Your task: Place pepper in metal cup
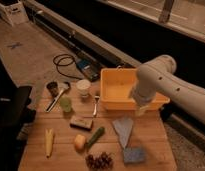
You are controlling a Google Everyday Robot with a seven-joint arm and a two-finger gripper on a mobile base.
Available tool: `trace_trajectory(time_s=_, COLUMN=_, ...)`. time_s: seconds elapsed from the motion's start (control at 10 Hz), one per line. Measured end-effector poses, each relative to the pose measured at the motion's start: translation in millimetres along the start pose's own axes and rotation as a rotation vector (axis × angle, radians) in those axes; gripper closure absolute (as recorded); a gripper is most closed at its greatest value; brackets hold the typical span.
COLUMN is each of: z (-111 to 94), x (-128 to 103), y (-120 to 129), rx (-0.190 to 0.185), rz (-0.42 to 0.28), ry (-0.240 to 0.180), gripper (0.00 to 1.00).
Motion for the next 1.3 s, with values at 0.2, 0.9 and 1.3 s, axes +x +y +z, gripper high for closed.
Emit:
trace_trajectory(time_s=0.2, z=2.1, x=-43.3, y=0.0, rx=-0.008, rz=-0.094, ry=-0.017, gripper=0.35)
trace_trajectory(time_s=0.9, z=6.7, x=-65.4, y=-10.9, rx=-0.004, rz=-0.184, ry=0.023, gripper=0.35)
trace_trajectory(time_s=1.3, z=46.8, x=-133.6, y=-25.3, rx=-0.029, rz=-0.312, ry=-0.009, gripper=0.35)
